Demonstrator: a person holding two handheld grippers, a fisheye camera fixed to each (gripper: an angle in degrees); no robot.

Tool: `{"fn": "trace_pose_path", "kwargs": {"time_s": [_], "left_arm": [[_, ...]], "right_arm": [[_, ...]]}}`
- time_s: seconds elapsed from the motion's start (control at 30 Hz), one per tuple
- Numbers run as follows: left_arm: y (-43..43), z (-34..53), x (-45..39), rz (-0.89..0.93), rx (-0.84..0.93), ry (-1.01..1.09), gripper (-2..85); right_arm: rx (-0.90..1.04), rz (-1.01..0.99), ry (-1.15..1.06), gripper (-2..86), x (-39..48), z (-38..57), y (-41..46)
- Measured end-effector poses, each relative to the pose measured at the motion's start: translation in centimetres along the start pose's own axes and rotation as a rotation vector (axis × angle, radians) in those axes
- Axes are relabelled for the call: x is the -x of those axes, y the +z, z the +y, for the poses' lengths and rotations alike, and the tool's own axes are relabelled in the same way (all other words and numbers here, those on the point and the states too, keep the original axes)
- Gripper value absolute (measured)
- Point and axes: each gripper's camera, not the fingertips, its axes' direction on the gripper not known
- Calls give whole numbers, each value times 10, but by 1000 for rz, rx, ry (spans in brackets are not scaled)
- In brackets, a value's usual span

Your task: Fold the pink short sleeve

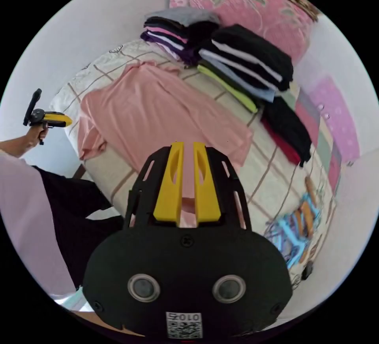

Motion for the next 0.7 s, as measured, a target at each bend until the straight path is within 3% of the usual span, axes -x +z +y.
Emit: {"fn": "trace_pose_path", "kwargs": {"time_s": [0.27,0.7], "left_arm": [[51,-42,-114,-57,142,334,53],[96,-71,-164,-173,277,252,25]], "right_arm": [[95,-143,316,85,-43,94,67],[202,-247,267,80,-66,91,174]]}}
